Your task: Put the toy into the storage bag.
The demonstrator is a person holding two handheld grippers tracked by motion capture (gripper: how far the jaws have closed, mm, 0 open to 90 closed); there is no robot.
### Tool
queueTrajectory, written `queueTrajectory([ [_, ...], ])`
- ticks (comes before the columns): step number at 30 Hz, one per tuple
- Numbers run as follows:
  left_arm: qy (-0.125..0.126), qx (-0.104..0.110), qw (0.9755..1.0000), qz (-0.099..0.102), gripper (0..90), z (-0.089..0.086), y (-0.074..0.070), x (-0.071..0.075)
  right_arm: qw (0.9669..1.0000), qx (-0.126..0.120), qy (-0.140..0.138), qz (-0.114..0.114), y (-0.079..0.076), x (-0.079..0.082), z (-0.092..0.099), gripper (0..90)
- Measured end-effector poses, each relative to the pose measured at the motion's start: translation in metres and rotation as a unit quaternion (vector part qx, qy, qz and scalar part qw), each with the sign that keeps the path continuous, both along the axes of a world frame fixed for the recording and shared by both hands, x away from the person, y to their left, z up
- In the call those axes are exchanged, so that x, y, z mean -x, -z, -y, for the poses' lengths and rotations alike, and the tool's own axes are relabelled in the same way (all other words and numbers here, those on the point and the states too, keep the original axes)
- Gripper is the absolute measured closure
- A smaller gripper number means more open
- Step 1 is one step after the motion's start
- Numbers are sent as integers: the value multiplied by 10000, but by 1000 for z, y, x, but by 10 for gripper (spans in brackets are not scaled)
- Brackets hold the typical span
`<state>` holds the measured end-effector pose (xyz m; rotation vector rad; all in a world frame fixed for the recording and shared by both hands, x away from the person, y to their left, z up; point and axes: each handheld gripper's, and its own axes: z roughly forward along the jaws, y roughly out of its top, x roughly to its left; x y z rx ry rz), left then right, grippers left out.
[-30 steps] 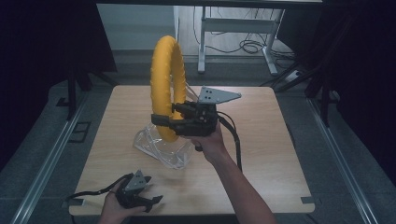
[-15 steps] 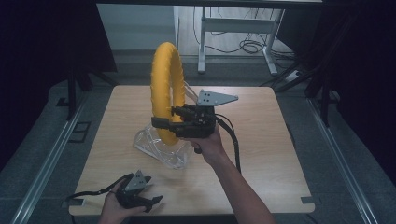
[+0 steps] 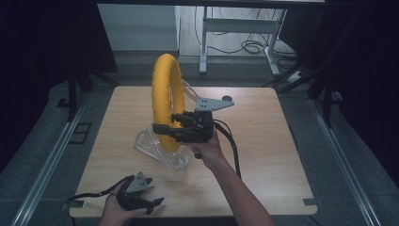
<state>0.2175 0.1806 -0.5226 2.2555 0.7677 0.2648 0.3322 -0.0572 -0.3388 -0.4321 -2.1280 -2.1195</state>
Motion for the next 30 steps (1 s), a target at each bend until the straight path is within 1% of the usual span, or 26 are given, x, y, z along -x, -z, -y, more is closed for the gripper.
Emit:
queueTrajectory([
  [3,8,-2,10000,-1,185,0,1,0,10000,15,6,-48,8,-3,0,509],
  [9,14,-4,10000,-3,185,0,1,0,9998,46,31,-216,26,-9,1,509],
  [12,18,-7,10000,-24,185,1,1,0,9994,54,50,-340,34,-13,1,508],
  [16,68,-19,10000,-15,184,0,1,0,9988,151,70,-453,42,-19,1,508],
  [22,83,-29,10000,-14,184,0,1,0,9986,157,63,-499,49,-22,0,507],
  [26,86,-39,10000,-11,184,0,1,0,9976,271,124,-630,56,-25,-1,501],
  [28,91,-52,9999,-17,184,0,1,0,9969,439,243,-608,59,-26,-2,492],
  [29,88,-49,9999,-19,184,0,1,0,9961,547,278,-637,62,-27,-2,486],
  [30,88,-48,9999,-23,184,0,1,0,9958,552,332,-647,65,-28,-3,486],
])
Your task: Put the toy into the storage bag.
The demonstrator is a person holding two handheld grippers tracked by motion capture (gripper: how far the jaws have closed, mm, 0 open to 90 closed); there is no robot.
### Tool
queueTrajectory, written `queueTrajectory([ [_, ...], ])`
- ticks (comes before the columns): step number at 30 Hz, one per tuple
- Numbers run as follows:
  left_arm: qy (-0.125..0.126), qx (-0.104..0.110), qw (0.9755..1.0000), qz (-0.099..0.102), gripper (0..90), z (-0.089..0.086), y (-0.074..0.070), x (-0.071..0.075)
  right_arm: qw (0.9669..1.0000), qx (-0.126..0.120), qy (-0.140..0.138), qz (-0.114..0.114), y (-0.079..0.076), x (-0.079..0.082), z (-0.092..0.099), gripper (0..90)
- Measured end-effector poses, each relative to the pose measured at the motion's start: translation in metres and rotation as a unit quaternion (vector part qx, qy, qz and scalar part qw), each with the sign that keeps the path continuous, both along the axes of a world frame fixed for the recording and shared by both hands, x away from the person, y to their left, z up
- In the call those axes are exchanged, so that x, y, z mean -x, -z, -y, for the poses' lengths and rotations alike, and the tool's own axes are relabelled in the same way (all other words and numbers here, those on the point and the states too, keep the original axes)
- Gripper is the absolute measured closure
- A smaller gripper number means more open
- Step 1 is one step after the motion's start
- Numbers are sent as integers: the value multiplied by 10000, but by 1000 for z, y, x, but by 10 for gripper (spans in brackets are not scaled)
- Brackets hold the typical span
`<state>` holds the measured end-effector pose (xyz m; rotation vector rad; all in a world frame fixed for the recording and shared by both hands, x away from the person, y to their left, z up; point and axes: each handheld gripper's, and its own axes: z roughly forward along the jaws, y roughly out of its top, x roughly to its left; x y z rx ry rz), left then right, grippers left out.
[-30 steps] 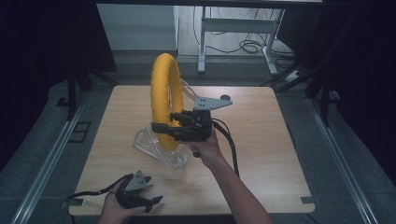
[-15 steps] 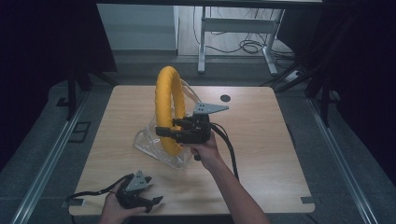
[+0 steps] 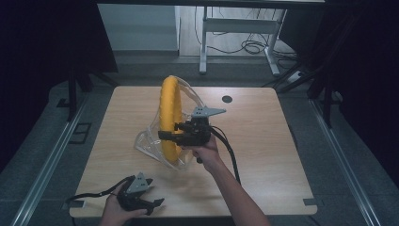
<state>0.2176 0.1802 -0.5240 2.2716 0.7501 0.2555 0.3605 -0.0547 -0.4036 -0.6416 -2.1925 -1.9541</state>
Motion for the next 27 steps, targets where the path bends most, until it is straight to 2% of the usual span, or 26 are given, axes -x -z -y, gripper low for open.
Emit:
queueTrajectory([
  [2,-1,0,10000,0,184,0,0,0,9999,35,159,-35,2,-2,1,484],
  [5,-8,-5,10000,6,184,0,0,0,9998,5,190,-64,1,-5,3,474],
  [9,-3,0,10000,-18,184,0,0,0,9988,151,384,268,-3,-1,3,447],
  [13,-15,-6,10000,-8,183,0,0,0,9985,131,466,258,-3,1,4,437],
  [18,-20,-11,10000,-9,181,0,0,0,9973,155,619,371,-5,5,4,359],
  [27,-25,-4,10000,-5,180,0,0,0,9961,254,699,484,-10,11,13,315],
])
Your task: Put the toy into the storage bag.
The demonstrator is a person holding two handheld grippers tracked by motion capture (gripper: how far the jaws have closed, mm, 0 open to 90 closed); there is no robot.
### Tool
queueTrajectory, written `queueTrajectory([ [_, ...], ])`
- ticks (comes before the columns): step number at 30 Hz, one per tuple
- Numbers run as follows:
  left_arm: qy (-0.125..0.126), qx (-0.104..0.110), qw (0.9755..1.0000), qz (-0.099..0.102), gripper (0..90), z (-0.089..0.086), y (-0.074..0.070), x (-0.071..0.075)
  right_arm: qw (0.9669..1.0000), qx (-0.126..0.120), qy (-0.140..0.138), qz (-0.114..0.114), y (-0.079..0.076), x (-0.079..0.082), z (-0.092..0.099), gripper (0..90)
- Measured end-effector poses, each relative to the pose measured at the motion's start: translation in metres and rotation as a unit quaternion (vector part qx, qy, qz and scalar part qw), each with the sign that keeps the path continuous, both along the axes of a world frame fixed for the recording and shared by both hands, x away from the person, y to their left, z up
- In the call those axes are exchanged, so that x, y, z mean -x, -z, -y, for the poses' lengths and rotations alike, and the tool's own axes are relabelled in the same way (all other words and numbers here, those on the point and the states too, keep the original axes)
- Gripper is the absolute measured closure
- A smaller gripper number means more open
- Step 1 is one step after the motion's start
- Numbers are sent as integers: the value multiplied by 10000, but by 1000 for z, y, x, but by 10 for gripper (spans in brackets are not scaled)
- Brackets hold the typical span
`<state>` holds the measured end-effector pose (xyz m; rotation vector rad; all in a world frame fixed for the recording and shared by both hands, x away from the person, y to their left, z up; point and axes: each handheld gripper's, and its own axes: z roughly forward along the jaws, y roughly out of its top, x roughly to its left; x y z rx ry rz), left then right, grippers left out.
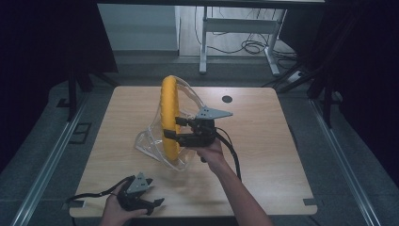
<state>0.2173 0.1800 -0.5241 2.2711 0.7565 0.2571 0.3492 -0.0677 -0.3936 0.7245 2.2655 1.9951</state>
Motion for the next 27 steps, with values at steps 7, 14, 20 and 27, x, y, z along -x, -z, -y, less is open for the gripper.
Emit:
queueTrajectory([
  [7,-5,-7,10000,-2,179,0,1,0,9998,78,100,120,-2,8,18,309],
  [14,-16,2,10000,-16,179,1,1,0,9992,193,276,222,3,15,39,312],
  [20,-16,-4,10000,-24,179,1,1,0,9976,335,536,276,13,20,65,321],
  [27,-26,-1,10000,-39,180,1,1,-1,9954,533,761,225,32,25,93,323],
])
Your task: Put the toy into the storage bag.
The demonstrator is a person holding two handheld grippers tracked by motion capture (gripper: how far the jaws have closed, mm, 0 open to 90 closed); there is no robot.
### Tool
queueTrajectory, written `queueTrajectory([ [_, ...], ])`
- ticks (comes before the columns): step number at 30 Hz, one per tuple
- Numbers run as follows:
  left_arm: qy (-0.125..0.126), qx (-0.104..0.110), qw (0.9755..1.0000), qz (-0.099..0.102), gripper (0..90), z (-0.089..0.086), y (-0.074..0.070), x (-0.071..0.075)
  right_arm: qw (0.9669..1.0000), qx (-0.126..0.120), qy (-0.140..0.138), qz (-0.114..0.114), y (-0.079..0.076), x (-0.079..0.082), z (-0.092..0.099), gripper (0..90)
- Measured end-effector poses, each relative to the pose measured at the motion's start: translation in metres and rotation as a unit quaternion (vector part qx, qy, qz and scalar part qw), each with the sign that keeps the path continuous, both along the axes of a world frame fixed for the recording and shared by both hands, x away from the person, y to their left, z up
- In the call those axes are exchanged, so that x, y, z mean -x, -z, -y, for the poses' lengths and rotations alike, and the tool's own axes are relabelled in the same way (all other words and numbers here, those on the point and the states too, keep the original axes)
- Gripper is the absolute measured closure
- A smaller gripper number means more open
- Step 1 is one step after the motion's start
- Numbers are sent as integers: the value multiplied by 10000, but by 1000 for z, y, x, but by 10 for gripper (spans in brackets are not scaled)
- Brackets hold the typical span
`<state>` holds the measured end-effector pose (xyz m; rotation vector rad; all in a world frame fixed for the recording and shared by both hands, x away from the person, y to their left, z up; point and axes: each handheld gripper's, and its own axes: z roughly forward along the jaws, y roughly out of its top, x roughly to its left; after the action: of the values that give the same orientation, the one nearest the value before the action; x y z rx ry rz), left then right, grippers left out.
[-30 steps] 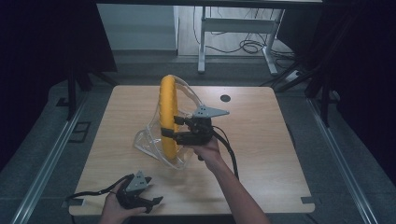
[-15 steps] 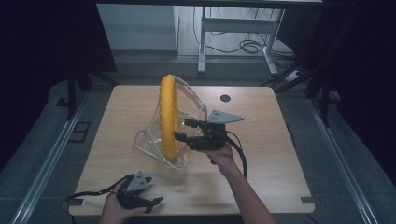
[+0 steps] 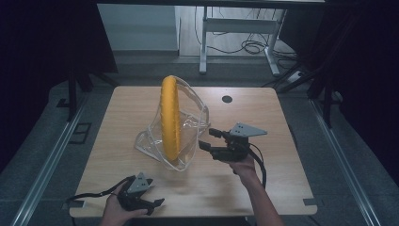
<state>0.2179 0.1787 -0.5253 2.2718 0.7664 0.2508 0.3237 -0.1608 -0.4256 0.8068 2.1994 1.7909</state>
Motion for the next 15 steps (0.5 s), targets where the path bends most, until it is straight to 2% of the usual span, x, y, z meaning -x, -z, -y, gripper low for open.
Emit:
queueTrajectory([
  [7,-15,3,10000,17,180,-1,-1,-1,9999,135,99,-28,14,4,16,323],
  [15,-11,1,10000,22,180,-1,-1,0,9998,171,78,-3,16,4,15,324],
])
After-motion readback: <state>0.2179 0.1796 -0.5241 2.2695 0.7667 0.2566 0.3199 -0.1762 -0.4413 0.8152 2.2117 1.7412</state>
